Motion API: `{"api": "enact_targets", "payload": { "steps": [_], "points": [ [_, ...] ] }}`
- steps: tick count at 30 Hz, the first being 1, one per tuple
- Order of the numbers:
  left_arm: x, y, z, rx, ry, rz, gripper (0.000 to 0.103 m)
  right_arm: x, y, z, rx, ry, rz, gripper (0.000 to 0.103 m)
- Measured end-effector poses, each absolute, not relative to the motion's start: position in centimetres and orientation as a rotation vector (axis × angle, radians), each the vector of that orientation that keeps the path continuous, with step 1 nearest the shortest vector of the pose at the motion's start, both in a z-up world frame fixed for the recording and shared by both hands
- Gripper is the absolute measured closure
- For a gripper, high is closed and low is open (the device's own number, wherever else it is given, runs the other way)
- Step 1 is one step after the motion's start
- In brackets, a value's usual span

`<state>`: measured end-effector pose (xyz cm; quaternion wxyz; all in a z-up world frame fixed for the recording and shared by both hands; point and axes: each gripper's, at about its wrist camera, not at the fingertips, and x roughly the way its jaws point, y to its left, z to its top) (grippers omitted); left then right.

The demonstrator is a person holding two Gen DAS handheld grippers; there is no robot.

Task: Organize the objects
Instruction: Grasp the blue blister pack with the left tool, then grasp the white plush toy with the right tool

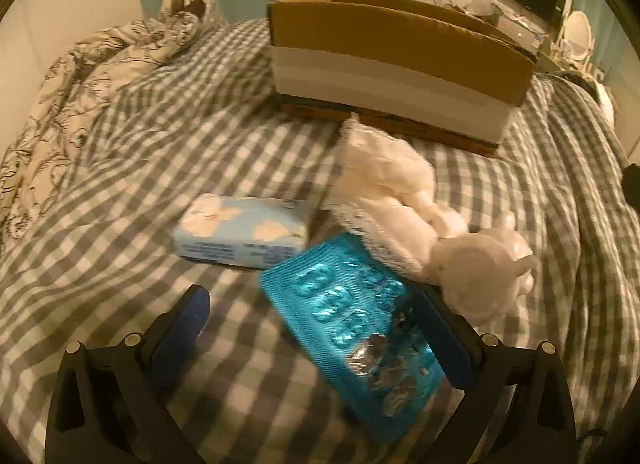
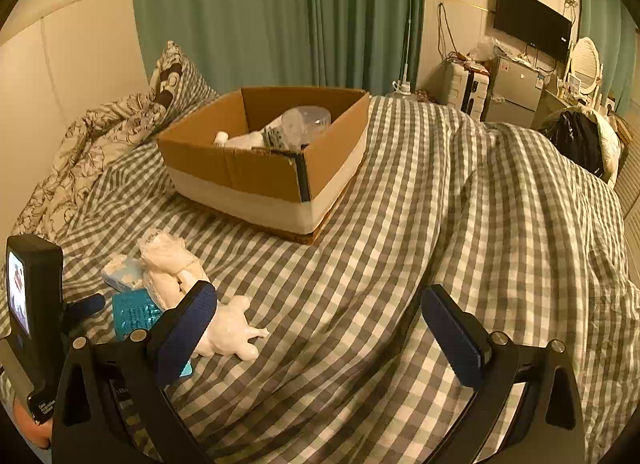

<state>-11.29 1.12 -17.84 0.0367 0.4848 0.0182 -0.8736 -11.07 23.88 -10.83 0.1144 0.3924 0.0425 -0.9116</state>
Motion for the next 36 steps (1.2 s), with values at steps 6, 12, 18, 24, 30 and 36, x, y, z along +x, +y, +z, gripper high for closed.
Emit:
{"api": "enact_targets", "payload": {
  "steps": [6,12,18,24,30,36],
  "points": [
    [-10.3,2.7,-17.7,1.505,0.014,-2.789,0.043,-11.1,23.3,-11.9,1.187,0.122,-2.654,0.000],
    [-9.5,1.4,-15.8,1.472,0.080,-2.895,0.084,-11.2,22.5,-12.8,1.227,0.110,-2.634,0.000],
    [-8.1,1.0,-13.7,1.406,0.046,-2.962,0.094,-10.9,20.2,-13.4,1.235,0.141,-2.566,0.000],
    [-7.4,-0.8,-12.2,1.341,0.065,-2.976,0.094,-11.3,17.1,-15.9,1.301,0.163,-2.441,0.000],
    [-7.5,-2.4,-11.5,1.300,0.072,-2.963,0.094,-12.3,16.0,-18.5,1.407,0.208,-2.395,0.014],
    [-7.3,-2.4,-11.3,1.299,0.067,-2.963,0.095,-11.5,16.0,-18.3,1.397,0.241,-2.411,0.024]
  ]
}}
